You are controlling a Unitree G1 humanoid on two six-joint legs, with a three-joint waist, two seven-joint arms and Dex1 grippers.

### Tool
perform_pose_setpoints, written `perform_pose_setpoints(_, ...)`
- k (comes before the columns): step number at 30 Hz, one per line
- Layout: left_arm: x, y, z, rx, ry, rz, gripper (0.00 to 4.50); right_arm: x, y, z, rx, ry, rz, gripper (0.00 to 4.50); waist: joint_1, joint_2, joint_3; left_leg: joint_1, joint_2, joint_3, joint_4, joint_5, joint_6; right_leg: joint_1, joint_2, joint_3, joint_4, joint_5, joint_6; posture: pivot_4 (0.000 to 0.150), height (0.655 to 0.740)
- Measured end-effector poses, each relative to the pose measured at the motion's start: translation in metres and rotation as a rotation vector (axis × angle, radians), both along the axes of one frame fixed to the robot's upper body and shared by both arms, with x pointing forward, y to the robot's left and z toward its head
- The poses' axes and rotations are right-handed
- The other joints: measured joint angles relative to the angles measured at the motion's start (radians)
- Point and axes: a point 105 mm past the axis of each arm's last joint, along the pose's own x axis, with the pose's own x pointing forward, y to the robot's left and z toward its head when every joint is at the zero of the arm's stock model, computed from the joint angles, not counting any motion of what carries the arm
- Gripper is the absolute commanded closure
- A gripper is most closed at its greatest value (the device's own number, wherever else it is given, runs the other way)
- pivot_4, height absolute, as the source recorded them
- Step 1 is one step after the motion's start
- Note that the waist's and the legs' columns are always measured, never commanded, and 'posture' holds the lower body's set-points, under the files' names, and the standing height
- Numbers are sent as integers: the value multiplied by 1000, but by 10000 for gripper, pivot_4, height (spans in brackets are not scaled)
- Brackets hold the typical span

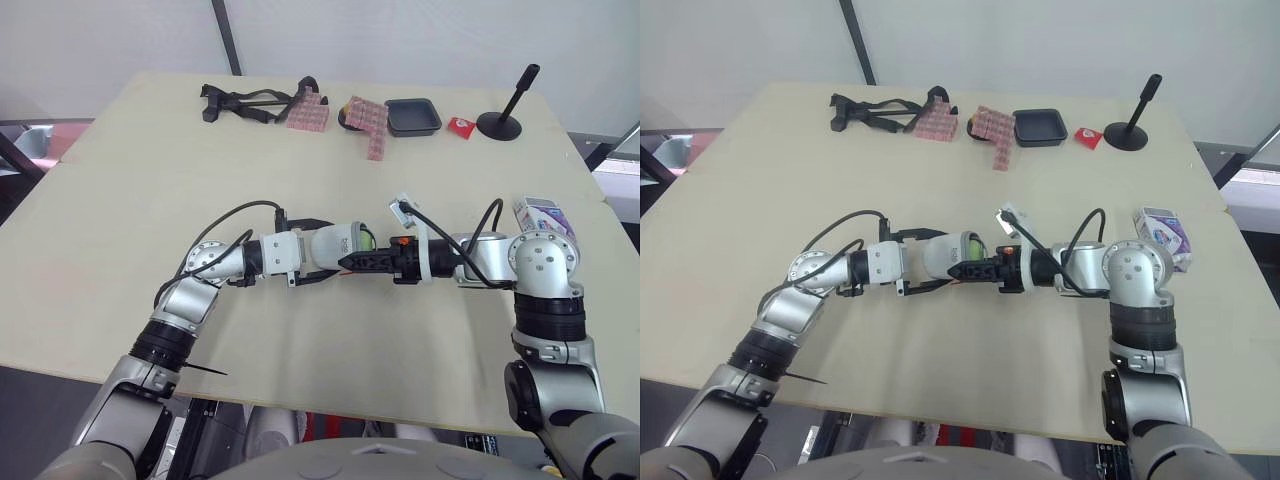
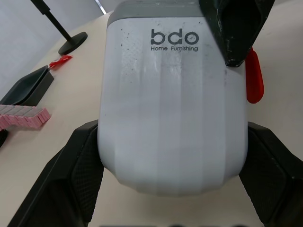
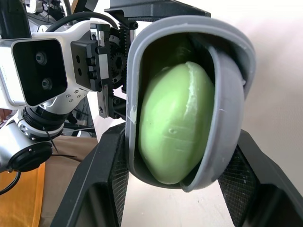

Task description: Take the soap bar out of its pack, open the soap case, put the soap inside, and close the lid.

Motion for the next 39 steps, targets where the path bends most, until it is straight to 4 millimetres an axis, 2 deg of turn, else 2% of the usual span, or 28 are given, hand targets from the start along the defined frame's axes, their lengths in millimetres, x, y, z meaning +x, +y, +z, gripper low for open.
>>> perform_pose_setpoints(7,-1,0,-1,6,8,-7,8475,-1,0,-1,-4,-2,11,24130,0,0,0,0,0,0,0,0,0,0,0,0,0,0,0,1500,7400)
perform_pose_setpoints(9,-1,0,-1,7,21,-8,76,-1,0,-1,-8,-3,13,24130,0,0,0,0,0,0,0,0,0,0,0,0,0,0,0,1500,7400)
perform_pose_setpoints(19,-3,0,-5,6,100,-32,76,-2,0,-3,-50,-27,24,24130,0,0,0,0,0,0,0,0,0,0,0,1,0,0,0,1500,7400)
perform_pose_setpoints(25,-8,15,-3,35,236,-87,76,-4,-4,-5,-90,-46,45,24130,0,0,0,1,0,0,-1,0,0,0,0,0,0,0,0,1500,7400)
perform_pose_setpoints(29,-6,28,-3,72,390,-82,76,2,-17,1,-214,-165,58,24130,1,0,0,1,0,0,-1,0,0,0,0,0,0,0,0,1500,7400)
perform_pose_setpoints(39,-9,10,22,72,574,-116,76,-3,-28,24,-556,-549,368,24130,2,1,1,-5,0,0,-2,0,-1,2,4,4,-3,0,0,1500,7400)
